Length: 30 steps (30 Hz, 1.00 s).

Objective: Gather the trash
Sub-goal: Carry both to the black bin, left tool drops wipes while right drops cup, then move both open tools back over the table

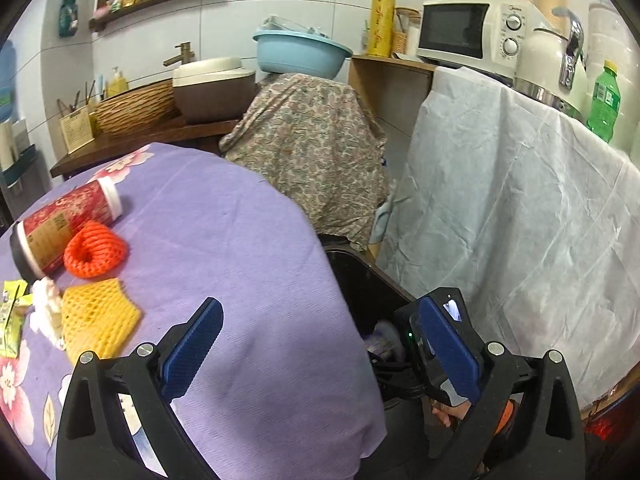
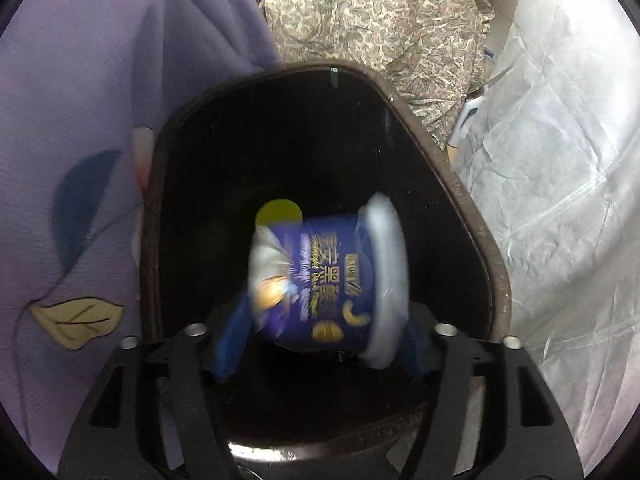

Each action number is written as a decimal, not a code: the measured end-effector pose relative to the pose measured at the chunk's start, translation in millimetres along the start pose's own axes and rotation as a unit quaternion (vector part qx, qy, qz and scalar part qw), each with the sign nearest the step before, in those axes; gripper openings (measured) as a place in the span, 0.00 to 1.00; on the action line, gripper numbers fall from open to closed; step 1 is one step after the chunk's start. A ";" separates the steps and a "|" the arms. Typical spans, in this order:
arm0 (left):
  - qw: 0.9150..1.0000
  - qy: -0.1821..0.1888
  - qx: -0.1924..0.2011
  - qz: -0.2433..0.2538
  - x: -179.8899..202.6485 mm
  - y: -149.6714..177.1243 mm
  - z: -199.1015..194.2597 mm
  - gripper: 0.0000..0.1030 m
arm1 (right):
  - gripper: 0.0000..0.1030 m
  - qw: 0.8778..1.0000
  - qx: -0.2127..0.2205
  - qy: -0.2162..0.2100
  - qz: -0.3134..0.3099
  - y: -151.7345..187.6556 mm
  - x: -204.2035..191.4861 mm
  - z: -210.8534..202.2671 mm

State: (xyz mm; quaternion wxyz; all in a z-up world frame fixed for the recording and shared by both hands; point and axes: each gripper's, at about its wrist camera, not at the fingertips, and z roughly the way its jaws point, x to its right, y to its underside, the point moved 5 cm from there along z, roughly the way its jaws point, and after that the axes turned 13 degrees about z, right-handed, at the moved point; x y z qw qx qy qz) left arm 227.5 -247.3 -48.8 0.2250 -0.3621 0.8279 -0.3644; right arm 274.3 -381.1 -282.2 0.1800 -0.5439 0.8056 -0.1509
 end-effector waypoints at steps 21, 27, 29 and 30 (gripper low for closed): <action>0.998 -0.021 -0.008 -0.056 -47.8 45.6 -33.3 0.94 | 0.81 0.991 0.128 -0.024 0.029 1.1 -0.5 -143.0; 0.996 -0.055 -0.014 -0.076 -81.8 69.3 -58.1 0.94 | 0.83 0.986 0.140 -0.095 -0.005 -6.9 -55.4 -177.7; 0.993 -0.071 -0.018 -0.090 -98.6 81.9 -67.9 0.94 | 0.83 0.983 0.138 -0.122 -0.019 -7.6 -76.8 -188.8; 0.992 -0.079 -0.020 -0.097 -105.6 87.1 -71.5 0.94 | 0.83 0.981 0.138 -0.134 -0.027 -7.0 -88.7 -194.4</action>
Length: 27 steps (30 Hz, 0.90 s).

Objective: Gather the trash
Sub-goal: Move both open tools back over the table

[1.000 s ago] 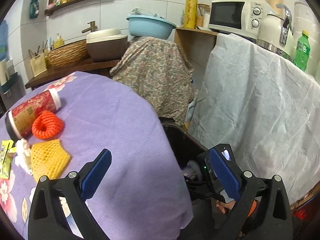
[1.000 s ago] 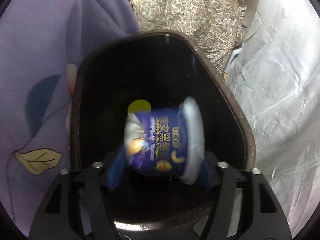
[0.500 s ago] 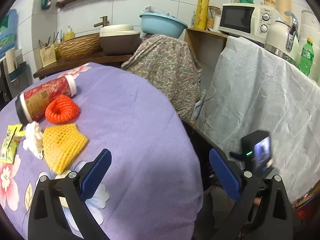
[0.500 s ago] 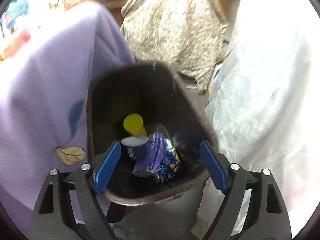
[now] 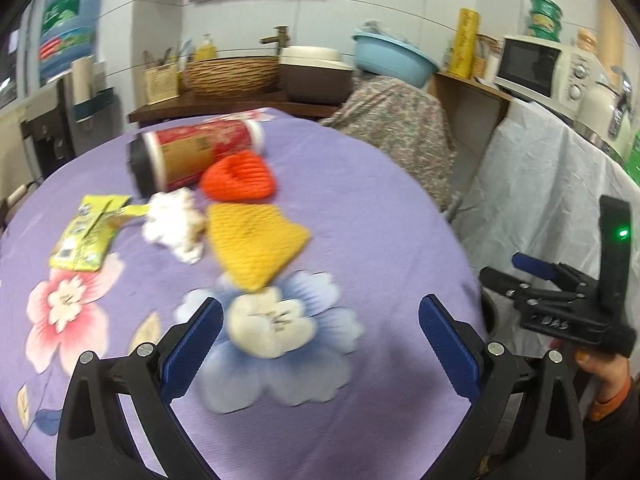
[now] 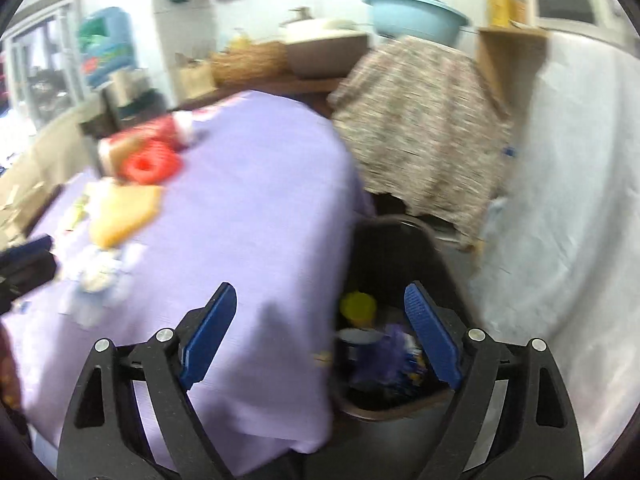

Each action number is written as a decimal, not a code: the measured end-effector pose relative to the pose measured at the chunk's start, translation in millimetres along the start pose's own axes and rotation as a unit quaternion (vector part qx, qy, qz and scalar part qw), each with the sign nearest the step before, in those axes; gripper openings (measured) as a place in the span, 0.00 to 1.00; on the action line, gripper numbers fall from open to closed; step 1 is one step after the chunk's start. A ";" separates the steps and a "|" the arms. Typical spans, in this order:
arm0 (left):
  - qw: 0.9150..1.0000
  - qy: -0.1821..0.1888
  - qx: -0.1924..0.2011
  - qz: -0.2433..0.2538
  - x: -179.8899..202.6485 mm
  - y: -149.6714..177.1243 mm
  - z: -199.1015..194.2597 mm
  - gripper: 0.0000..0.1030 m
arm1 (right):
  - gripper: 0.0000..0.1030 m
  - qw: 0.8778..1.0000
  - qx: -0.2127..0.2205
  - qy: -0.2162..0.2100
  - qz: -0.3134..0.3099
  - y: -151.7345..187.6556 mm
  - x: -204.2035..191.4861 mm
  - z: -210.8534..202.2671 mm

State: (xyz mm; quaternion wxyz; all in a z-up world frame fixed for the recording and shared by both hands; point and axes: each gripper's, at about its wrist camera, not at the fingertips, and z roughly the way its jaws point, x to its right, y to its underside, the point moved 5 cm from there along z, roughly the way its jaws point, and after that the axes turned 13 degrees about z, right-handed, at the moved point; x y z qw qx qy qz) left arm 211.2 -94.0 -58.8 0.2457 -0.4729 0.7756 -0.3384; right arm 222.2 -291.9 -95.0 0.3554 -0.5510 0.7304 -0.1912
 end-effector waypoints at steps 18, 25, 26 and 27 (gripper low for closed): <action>0.991 -0.080 -0.008 -0.107 -118.2 51.3 -36.2 0.94 | 0.83 0.972 -0.090 -0.105 -0.189 20.6 -198.5 44.1; 0.989 -0.085 -0.010 -0.122 -137.6 58.2 -38.1 0.94 | 0.81 0.968 -0.121 -0.077 -0.206 19.9 -222.7 90.0; 0.989 -0.085 -0.011 -0.121 -139.2 58.6 -37.6 0.94 | 0.78 0.969 -0.121 -0.066 -0.205 18.8 -222.1 96.7; 0.989 -0.084 -0.012 -0.120 -140.4 58.4 -36.2 0.94 | 0.74 0.969 -0.123 -0.062 -0.205 18.2 -222.3 100.2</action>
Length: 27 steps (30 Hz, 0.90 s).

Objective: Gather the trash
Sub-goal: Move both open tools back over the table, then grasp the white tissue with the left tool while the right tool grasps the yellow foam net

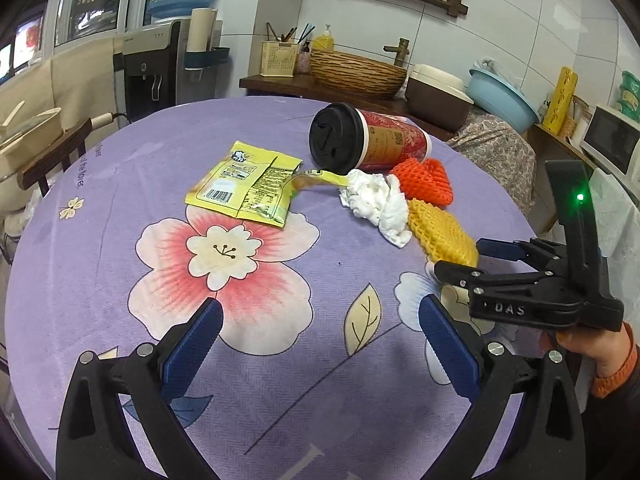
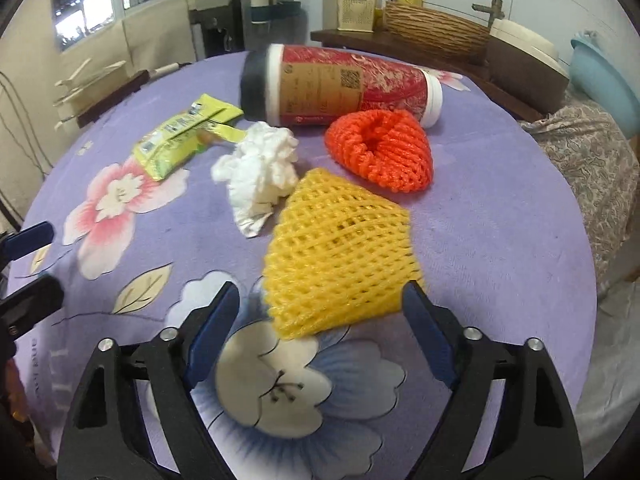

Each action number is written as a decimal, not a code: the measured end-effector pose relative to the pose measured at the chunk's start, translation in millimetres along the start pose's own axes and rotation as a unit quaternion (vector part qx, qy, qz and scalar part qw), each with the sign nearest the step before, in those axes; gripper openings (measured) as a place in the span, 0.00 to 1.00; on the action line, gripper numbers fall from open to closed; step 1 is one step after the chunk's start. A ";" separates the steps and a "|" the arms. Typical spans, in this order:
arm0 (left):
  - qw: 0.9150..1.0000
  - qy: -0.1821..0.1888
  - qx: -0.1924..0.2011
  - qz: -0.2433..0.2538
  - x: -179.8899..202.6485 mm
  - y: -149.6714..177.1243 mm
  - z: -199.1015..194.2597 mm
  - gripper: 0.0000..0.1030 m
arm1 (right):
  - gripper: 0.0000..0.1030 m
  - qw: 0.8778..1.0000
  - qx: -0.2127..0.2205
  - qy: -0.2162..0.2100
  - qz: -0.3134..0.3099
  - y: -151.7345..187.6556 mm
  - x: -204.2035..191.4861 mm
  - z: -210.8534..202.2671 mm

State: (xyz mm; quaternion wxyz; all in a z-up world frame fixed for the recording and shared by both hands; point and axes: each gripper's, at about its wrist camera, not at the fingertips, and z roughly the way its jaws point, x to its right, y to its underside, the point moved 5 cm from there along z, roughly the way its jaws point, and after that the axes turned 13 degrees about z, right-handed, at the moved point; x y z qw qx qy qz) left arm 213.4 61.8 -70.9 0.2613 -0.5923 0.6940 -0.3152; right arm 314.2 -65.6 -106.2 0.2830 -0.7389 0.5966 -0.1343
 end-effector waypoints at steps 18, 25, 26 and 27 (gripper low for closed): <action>0.996 0.058 -0.049 0.037 22.8 -40.1 51.9 0.94 | 0.18 0.998 0.060 -0.007 0.020 1.9 15.1 -33.5; 0.996 0.047 -0.062 0.049 35.5 -66.5 90.8 0.94 | 0.18 0.995 0.089 -0.016 0.037 7.7 24.4 -59.7; 0.996 0.045 -0.066 0.047 37.6 -68.5 97.8 0.94 | 0.18 0.995 0.093 -0.015 0.038 9.7 26.1 -64.2; 0.996 0.047 -0.067 0.044 39.9 -70.7 103.5 0.94 | 0.18 0.995 0.095 -0.014 0.037 12.1 27.5 -67.8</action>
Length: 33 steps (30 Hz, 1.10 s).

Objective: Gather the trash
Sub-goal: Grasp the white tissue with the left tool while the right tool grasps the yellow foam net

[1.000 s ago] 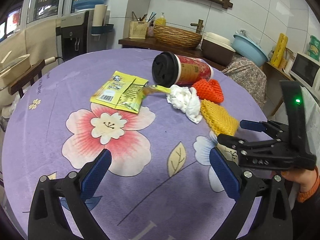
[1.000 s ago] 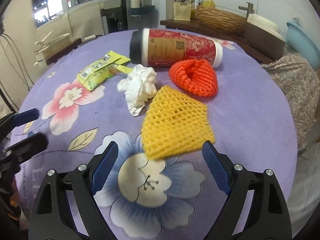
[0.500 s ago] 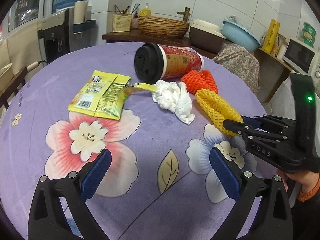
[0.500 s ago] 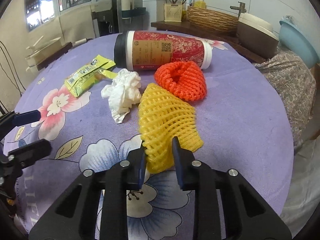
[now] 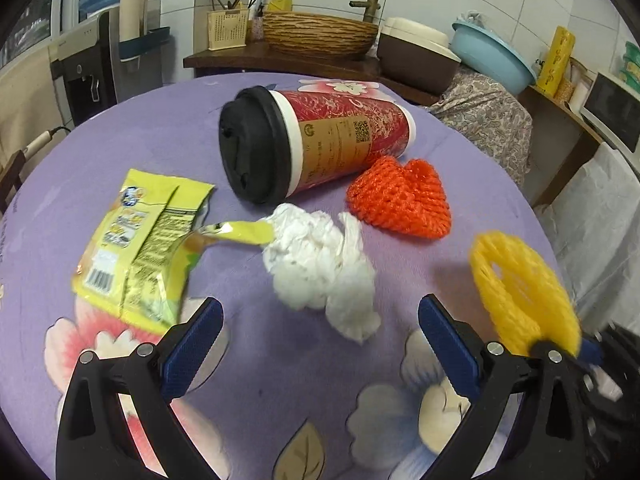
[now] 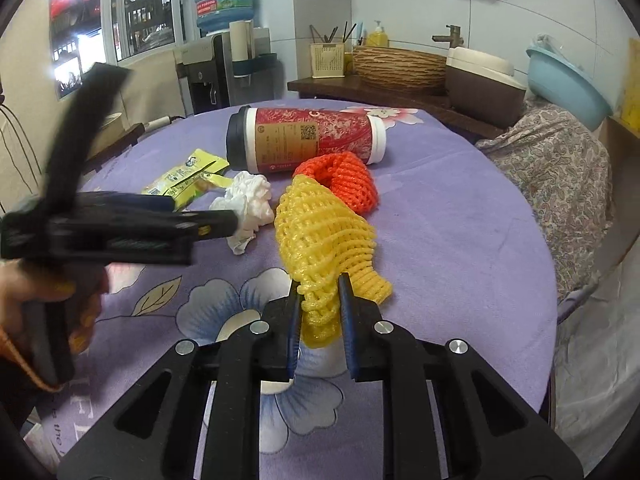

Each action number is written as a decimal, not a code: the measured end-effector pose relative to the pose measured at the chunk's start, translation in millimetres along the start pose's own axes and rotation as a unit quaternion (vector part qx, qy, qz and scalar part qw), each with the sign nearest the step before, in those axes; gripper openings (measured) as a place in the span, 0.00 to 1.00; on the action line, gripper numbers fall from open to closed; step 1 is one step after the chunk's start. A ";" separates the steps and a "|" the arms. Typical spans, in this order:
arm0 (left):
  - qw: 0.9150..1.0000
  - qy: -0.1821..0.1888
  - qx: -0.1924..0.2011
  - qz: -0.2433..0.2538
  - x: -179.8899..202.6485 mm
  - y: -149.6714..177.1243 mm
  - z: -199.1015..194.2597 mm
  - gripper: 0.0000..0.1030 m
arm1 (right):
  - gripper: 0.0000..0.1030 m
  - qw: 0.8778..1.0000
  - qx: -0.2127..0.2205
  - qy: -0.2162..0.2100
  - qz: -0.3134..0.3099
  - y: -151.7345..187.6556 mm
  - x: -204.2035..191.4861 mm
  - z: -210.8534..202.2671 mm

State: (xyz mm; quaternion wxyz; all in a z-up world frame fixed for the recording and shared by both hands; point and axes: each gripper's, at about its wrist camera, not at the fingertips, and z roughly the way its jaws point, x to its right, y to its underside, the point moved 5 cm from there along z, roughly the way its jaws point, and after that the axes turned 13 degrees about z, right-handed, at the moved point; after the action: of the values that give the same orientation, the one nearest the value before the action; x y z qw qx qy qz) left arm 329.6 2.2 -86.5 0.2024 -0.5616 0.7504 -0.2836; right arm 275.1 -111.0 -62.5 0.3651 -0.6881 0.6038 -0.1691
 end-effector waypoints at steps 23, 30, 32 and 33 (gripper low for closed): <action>0.999 0.006 0.051 -0.006 16.4 22.7 -42.3 0.41 | 0.18 0.998 0.015 0.003 0.053 32.0 43.4 -32.7; 0.996 0.040 0.077 0.025 64.7 49.4 -74.6 0.41 | 0.18 0.997 0.013 0.001 0.073 41.6 52.7 -34.2; 0.995 0.052 0.083 0.034 80.5 53.2 -81.1 0.41 | 0.18 0.997 0.015 0.003 0.079 44.9 56.9 -36.9; 0.994 0.057 0.087 0.040 90.0 54.7 -85.0 0.41 | 0.18 0.997 0.016 0.004 0.081 46.6 59.5 -38.7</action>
State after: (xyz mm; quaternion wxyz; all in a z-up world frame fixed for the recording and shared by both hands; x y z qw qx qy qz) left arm 211.1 -55.8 -56.5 0.2189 -0.4941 0.7551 -0.3713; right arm 228.8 -179.6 -81.6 0.3858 -0.6302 0.6566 -0.1511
